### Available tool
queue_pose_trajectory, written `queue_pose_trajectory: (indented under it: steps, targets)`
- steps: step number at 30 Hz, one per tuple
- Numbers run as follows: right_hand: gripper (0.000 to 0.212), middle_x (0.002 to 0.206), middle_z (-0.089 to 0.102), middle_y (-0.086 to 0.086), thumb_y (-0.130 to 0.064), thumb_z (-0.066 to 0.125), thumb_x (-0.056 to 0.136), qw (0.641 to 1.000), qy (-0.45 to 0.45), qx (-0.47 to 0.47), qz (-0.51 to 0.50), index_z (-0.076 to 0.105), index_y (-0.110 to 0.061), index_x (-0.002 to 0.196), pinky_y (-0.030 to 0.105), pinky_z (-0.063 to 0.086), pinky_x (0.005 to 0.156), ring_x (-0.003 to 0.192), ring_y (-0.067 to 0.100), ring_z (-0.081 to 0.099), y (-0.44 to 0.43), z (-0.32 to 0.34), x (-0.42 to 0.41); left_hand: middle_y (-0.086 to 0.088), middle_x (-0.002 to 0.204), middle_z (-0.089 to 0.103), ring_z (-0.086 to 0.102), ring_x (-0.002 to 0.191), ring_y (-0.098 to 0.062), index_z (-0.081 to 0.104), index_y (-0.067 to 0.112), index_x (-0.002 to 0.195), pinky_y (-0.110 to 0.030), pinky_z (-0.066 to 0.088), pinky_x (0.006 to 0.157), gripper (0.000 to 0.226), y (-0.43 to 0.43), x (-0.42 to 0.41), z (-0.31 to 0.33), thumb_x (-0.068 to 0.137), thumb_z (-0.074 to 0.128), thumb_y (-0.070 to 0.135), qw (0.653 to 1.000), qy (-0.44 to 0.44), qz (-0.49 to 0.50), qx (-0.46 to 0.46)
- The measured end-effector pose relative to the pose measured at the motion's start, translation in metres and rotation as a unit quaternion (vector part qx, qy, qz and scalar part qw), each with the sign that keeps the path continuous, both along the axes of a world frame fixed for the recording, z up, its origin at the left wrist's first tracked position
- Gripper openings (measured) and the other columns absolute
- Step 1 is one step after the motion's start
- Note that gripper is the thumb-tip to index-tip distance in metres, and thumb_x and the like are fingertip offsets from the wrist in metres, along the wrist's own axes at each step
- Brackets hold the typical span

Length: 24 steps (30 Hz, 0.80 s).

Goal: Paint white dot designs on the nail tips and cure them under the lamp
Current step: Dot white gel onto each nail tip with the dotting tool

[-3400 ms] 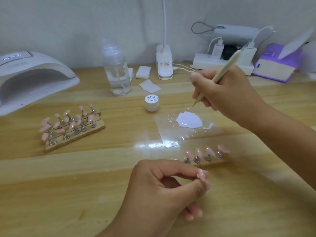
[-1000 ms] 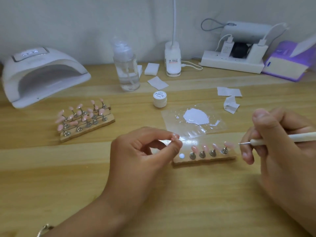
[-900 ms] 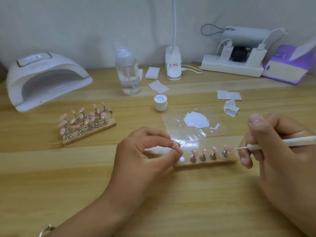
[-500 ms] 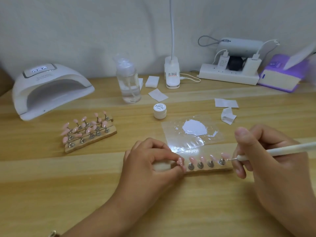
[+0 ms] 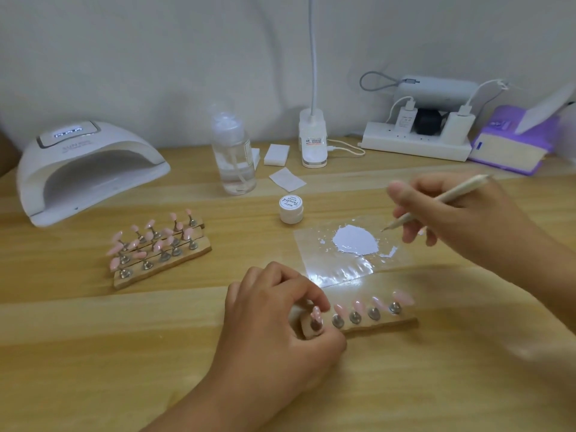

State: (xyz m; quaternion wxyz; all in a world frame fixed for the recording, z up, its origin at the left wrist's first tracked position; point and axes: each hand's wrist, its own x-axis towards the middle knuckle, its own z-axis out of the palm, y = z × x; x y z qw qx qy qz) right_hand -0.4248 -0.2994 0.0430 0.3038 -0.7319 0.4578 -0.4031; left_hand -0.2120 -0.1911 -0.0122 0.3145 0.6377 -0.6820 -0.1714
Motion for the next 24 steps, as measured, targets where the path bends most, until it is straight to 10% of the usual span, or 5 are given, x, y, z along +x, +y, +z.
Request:
queue_pose_trajectory:
  steps: [10, 24]
  targets:
    - [0.04, 0.046, 0.05, -0.002, -0.018, 0.071, 0.09, 0.989, -0.084, -0.106, -0.064, 0.058, -0.004, 0.055, 0.011, 0.033, 0.049, 0.042, 0.004, 0.046, -0.022, -0.047, 0.025, 0.038, 0.116, 0.045, 0.037, 0.118, 0.014, 0.052, 0.047, 0.116, -0.005, 0.018, 0.1, 0.063, -0.002, -0.003, 0.003, 0.056, 0.057, 0.065, 0.998, -0.028, -0.052, -0.01]
    - [0.037, 0.049, 0.056, 0.007, -0.021, 0.073, 0.089, 0.995, -0.089, -0.05, -0.014, 0.059, -0.006, 0.058, 0.024, 0.042, 0.048, 0.043, 0.013, 0.051, -0.025, -0.049, 0.026, 0.04, 0.113, 0.049, 0.032, 0.118, 0.02, 0.061, 0.043, 0.117, 0.001, 0.016, 0.097, 0.064, -0.004, -0.004, 0.003, 0.057, 0.053, 0.064, 0.998, -0.028, -0.052, -0.029]
